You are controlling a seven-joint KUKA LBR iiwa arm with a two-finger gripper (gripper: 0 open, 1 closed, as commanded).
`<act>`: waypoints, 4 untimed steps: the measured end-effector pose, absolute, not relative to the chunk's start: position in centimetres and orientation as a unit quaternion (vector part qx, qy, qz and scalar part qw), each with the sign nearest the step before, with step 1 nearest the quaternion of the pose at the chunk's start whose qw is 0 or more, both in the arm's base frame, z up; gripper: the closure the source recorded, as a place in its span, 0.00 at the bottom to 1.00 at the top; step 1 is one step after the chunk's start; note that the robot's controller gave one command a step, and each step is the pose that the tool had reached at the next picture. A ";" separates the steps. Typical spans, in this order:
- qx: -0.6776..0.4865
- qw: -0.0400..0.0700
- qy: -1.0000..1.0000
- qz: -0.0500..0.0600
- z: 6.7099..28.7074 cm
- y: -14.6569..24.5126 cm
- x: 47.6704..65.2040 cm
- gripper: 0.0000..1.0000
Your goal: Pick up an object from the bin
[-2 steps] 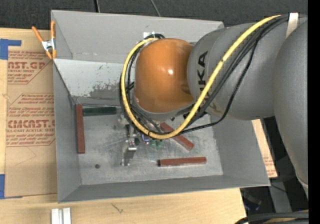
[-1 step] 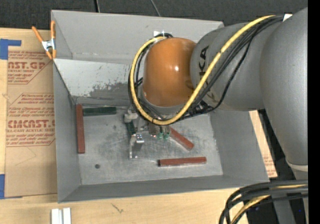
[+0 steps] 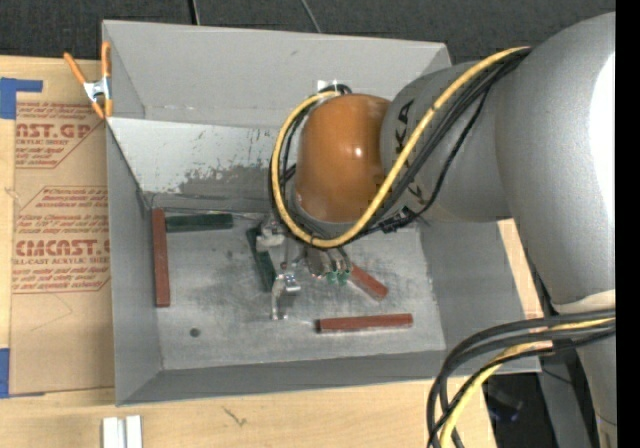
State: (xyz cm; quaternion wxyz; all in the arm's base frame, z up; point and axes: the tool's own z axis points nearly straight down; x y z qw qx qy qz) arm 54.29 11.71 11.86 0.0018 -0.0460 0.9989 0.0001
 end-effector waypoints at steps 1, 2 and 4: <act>-0.158 0.009 0.987 0.001 8.1 8.7 55.9 1.00; -0.158 0.006 0.987 0.001 7.7 8.7 55.7 0.00; -0.095 0.000 0.995 0.001 9.5 7.0 54.7 0.00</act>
Offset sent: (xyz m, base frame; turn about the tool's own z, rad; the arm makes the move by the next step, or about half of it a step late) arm 0.0000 0.0000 0.0000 0.0000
